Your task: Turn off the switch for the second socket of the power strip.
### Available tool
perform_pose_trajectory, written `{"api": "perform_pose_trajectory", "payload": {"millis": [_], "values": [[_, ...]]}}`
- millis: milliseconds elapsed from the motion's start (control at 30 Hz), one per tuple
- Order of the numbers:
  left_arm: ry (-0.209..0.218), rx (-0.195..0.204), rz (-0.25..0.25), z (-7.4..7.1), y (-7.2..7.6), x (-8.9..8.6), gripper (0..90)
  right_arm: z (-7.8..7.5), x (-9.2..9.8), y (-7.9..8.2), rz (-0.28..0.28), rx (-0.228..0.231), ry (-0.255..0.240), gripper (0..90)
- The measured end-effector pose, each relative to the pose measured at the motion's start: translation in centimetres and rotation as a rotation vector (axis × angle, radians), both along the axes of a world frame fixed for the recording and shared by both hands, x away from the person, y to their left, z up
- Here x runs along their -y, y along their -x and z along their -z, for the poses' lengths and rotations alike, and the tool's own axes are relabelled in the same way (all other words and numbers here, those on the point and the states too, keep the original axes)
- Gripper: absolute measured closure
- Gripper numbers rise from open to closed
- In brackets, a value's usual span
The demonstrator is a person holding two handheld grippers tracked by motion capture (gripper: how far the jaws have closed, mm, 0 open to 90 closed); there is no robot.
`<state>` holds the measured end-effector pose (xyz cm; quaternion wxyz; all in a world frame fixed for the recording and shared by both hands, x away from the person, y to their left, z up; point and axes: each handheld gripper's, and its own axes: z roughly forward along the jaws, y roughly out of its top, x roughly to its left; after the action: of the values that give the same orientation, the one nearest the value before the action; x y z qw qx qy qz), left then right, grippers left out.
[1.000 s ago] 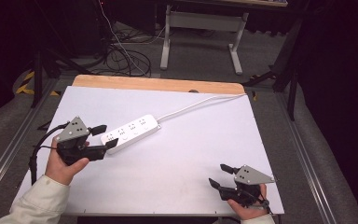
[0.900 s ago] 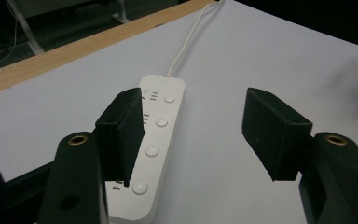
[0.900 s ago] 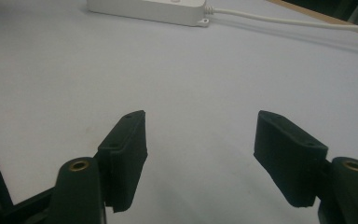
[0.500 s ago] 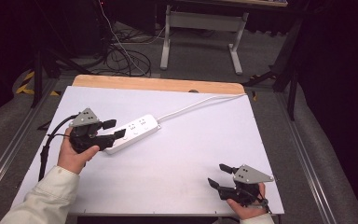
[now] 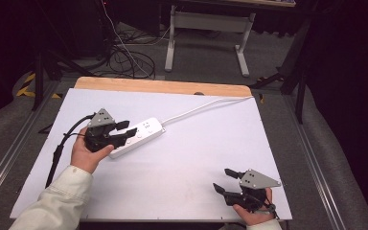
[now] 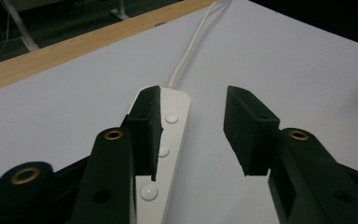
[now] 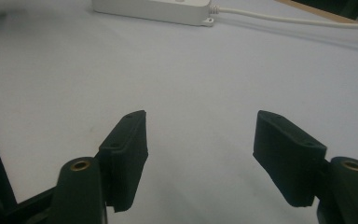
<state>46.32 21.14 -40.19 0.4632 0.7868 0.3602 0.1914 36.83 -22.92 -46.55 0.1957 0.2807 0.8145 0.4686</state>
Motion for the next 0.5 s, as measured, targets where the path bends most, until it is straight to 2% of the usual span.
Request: {"api": "perform_pose_trajectory", "payload": {"millis": [167, 267, 400, 433, 467, 500], "values": [[-0.002, -0.006, -0.007, 0.7, -0.8, 0.8, 67.2, 0.0, 0.0, 0.0, -0.006, -0.002, -0.001, 36.3], [0.003, -0.027, -0.026, 1.2, -1.4, 1.1, 69.3, 0.0, 0.0, 0.0, -0.011, 0.0, -0.002, 36.6], [0.014, -0.05, -0.034, 1.9, -2.1, 1.4, 77.8, 0.0, 0.0, 0.1, -0.015, 0.001, -0.001, 36.8], [0.004, -0.049, -0.033, 2.0, -2.3, 1.4, 77.8, 0.0, 0.0, 0.1, -0.015, 0.001, -0.001, 36.8], [0.007, -0.056, -0.034, 2.2, -2.4, 1.4, 83.8, 0.1, 0.0, 0.1, -0.022, 0.0, -0.007, 38.0], [0.0, -0.049, -0.038, 2.2, -2.5, 1.5, 85.9, 0.1, 0.0, 0.0, -0.024, 0.001, -0.005, 38.1]]}}
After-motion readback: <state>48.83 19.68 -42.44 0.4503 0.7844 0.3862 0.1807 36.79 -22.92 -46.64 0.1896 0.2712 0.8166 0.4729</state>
